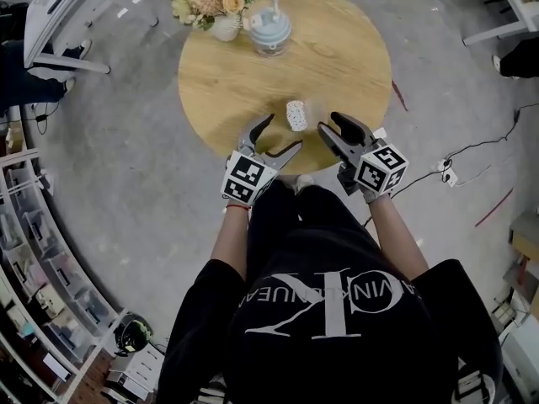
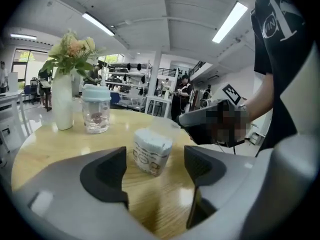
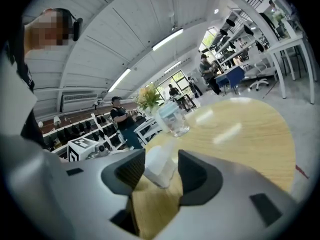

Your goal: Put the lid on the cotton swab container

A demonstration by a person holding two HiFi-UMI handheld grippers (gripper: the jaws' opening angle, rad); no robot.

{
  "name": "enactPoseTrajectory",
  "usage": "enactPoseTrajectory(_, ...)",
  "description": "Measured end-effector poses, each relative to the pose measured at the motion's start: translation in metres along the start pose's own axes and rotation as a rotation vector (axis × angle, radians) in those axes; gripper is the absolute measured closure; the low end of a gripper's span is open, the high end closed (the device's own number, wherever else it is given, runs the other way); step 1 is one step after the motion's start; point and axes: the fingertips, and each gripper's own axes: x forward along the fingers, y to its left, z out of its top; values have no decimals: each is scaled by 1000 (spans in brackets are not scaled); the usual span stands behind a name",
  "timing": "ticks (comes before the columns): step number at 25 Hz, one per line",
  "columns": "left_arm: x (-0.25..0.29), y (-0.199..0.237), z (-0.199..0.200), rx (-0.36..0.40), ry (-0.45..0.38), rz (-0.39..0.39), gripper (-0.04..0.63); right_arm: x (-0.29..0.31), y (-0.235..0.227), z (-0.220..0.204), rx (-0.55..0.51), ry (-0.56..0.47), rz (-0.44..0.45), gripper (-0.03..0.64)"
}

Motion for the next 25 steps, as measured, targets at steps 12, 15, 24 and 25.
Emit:
enactPoseTrajectory(12,40,4,-19,195,137,-163,238,6,3,18,46,-57,-37,457)
enactPoseTrajectory(15,44,4,-15,218,122,-167,238,8,13,27,55,-78,0,460)
enactPoseTrajectory(24,45,3,-16,214,119,-181,242,31,38,26,21,-43,67,534)
enactPoseTrajectory(25,45,4,-17,213,118,-181,242,34,41,24,14,-32,73,535)
